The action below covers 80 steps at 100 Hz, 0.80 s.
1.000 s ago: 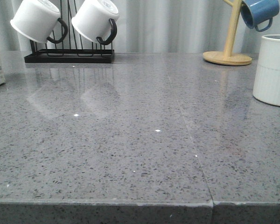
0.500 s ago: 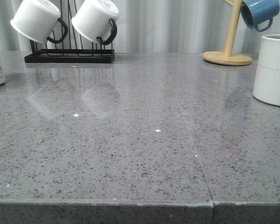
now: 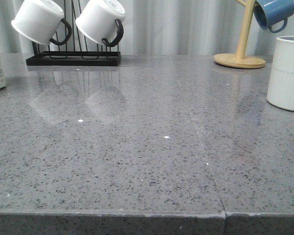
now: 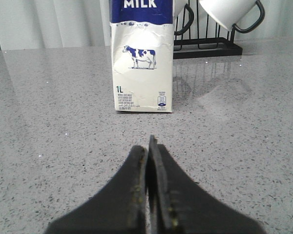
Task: Place milk next to cup
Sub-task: 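Move the right gripper toward the white HOME mug's handle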
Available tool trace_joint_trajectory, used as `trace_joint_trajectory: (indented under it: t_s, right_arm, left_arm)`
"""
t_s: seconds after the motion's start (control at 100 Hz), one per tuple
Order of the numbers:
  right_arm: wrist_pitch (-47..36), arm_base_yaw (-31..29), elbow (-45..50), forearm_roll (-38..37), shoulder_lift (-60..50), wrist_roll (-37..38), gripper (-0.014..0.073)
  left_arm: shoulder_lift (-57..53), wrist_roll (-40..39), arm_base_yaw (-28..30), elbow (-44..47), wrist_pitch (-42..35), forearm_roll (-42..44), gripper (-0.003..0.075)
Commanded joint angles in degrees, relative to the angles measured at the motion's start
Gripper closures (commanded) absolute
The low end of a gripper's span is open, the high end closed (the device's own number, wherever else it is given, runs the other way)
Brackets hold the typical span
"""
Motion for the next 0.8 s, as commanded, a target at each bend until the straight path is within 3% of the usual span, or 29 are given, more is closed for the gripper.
trace_joint_trajectory:
  t_s: [0.0, 0.22, 0.32, 0.51, 0.79]
  right_arm:
    - [0.76, -0.35, -5.32, -0.45, 1.12, -0.3, 0.0661]
    - [4.12, -0.35, -11.05, -0.39, 10.95, -0.23, 0.0648]
    - [1.32, -0.35, -11.05, -0.39, 16.08, -0.23, 0.0558]
    - [-8.97, -0.35, -10.67, -0.39, 27.45, -0.23, 0.0372]
    - [-27.8, -0.35, -10.67, 0.79, 46.27, -0.23, 0.0331]
  left_arm:
    - [-1.76, -0.11, 0.09, 3.54, -3.95, -0.02, 0.0741]
    - [-1.76, -0.11, 0.09, 3.54, -3.95, -0.02, 0.0741]
    - [-1.76, -0.11, 0.09, 3.54, -3.95, -0.02, 0.0741]
    - [-1.76, -0.11, 0.09, 3.54, -3.95, -0.02, 0.0741]
    - [-1.76, -0.11, 0.09, 3.54, -3.95, -0.02, 0.0741]
